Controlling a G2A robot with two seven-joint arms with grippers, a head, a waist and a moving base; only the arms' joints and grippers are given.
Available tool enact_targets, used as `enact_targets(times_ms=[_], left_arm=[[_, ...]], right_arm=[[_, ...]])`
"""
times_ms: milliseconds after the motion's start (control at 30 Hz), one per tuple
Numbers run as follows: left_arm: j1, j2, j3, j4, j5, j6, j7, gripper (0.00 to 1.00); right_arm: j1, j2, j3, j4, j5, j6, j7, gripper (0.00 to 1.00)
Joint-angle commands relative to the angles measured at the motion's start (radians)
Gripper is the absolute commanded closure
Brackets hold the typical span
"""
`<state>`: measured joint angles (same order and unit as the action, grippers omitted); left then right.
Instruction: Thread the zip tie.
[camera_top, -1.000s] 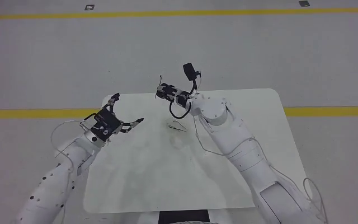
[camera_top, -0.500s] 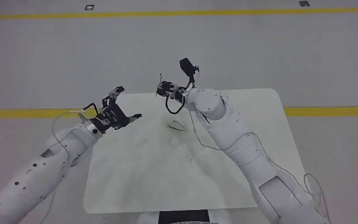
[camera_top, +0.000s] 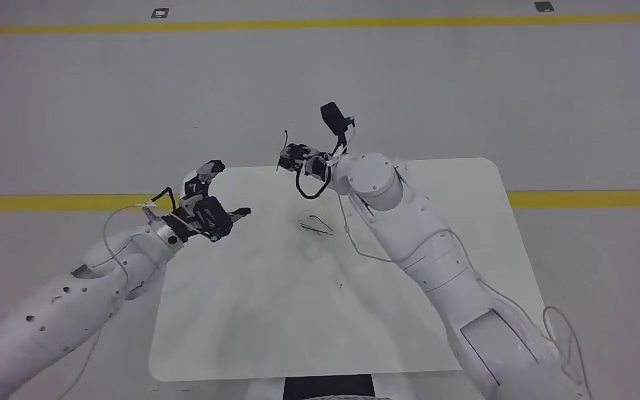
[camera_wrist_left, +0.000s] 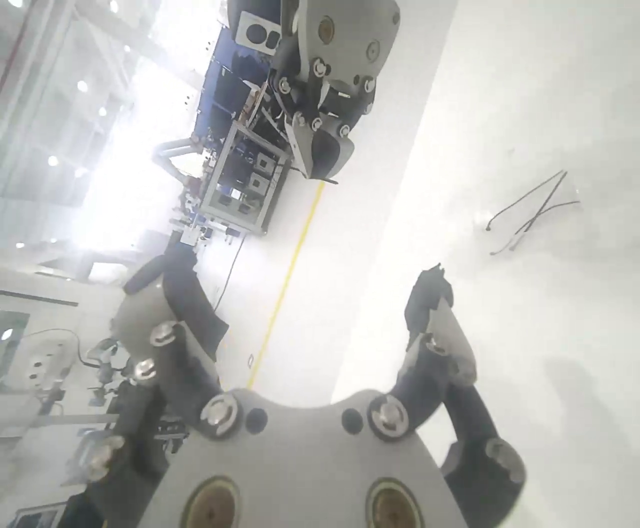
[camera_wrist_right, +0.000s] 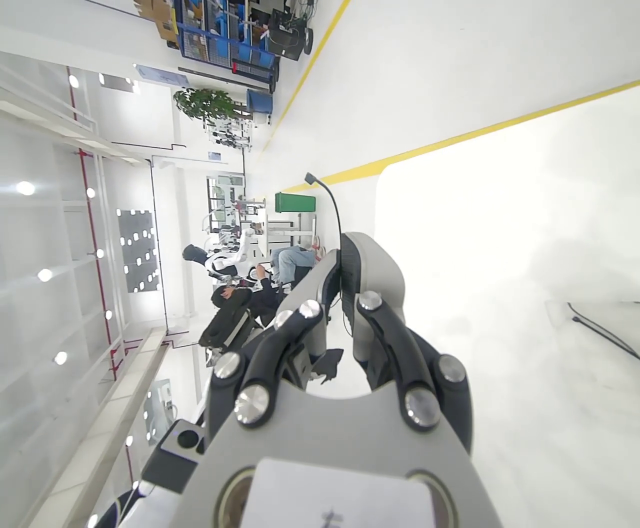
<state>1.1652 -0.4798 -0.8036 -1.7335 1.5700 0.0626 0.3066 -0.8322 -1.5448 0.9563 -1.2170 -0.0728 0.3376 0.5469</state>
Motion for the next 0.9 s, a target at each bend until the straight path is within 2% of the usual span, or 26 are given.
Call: enact_targets(times_ms=[0, 100, 267, 433, 500, 733, 867], left_arm=[[-0.019, 0.005, 0.017, 0.005, 0.000, 0.009, -0.022, 0.00], [-0.063, 0.019, 0.069, 0.005, 0.000, 0.039, -0.040, 0.00], [-0.153, 0.047, 0.185, 0.013, 0.000, 0.098, -0.043, 0.00], [-0.231, 0.059, 0.285, 0.018, 0.000, 0.144, -0.044, 0.00], [-0.265, 0.060, 0.329, 0.013, 0.000, 0.139, -0.044, 0.00], [-0.270, 0.060, 0.334, 0.013, 0.000, 0.139, -0.044, 0.00], [-0.274, 0.054, 0.334, 0.017, 0.000, 0.142, -0.049, 0.00]], right_arm=[[-0.005, -0.003, 0.001, 0.006, 0.023, 0.002, -0.009, 1.00], [0.004, -0.014, -0.001, 0.038, 0.083, 0.002, -0.028, 1.00], [0.041, -0.036, -0.025, 0.120, 0.168, 0.002, -0.039, 1.00], [0.073, -0.058, -0.048, 0.194, 0.260, 0.002, -0.066, 1.00], [0.076, -0.060, -0.050, 0.200, 0.273, 0.002, -0.071, 1.00], [0.076, -0.060, -0.050, 0.200, 0.273, 0.002, -0.071, 1.00], [0.057, -0.062, -0.054, 0.195, 0.274, 0.002, -0.097, 1.00]])
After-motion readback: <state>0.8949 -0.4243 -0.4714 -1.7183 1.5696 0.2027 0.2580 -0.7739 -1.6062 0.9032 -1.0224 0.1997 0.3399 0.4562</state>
